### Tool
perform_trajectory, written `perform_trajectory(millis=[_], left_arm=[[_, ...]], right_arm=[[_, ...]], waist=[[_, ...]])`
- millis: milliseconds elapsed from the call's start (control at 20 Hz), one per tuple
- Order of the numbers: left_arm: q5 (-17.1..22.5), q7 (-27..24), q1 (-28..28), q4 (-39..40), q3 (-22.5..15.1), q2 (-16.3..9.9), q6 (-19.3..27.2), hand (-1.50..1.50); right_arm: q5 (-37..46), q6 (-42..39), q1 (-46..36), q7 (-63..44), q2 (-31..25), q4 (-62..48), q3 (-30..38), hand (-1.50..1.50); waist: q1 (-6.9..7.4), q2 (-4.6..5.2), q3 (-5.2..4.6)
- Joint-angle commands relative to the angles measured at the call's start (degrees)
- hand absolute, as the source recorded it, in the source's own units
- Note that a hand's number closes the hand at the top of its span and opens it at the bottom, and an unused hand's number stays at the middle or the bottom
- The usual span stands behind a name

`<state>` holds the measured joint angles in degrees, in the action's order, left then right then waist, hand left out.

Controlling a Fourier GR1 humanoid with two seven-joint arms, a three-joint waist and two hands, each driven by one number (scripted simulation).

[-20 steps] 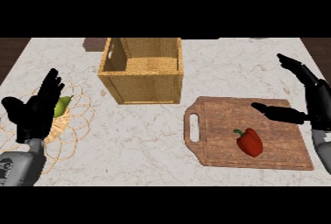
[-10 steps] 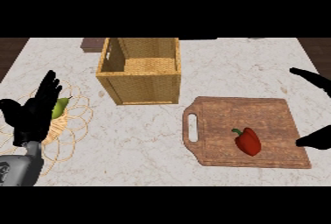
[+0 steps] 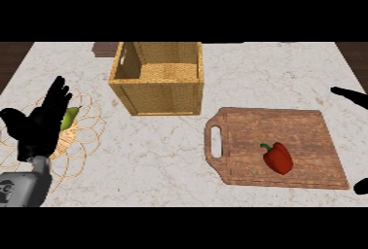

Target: Pick the bell pepper from the cutting board and place it in the basket

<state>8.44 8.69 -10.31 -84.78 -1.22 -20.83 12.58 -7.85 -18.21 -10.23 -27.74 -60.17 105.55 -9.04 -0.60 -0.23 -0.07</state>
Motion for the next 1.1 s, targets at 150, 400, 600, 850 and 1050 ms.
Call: perform_trajectory(millis=[150, 400, 600, 850, 1050], left_arm=[[-0.75, 1.11, -1.57, -0.04, 1.36, 0.78, -1.42, 0.00], [-1.50, 0.28, -1.20, 1.41, 2.15, 1.91, -2.84, 0.00], [-2.03, 0.68, 0.03, 0.02, 2.80, 1.81, -4.23, 0.00], [-3.41, 1.52, -0.85, 0.32, 4.40, 2.66, -4.20, 0.00], [-6.68, -1.12, -1.65, 2.14, 3.02, 6.02, -1.90, 0.00]], right_arm=[[4.19, 3.07, 7.31, 1.64, 8.32, 4.81, 3.94, -1.50], [12.23, 2.15, 3.59, 4.59, 16.56, -2.23, -0.58, -1.50], [18.75, 3.56, 6.31, 11.16, 21.46, -5.69, -1.37, -1.50], [23.75, 4.67, 10.05, 18.25, 24.63, -6.97, 2.04, -1.50], [27.73, 6.03, 15.01, 22.13, 25.37, -5.02, 3.86, -1.50]], waist=[[0.10, 0.13, 0.08], [0.85, 0.30, 0.07], [0.73, 0.25, 0.08], [0.55, 0.21, 0.08], [0.23, 0.19, 0.07]])
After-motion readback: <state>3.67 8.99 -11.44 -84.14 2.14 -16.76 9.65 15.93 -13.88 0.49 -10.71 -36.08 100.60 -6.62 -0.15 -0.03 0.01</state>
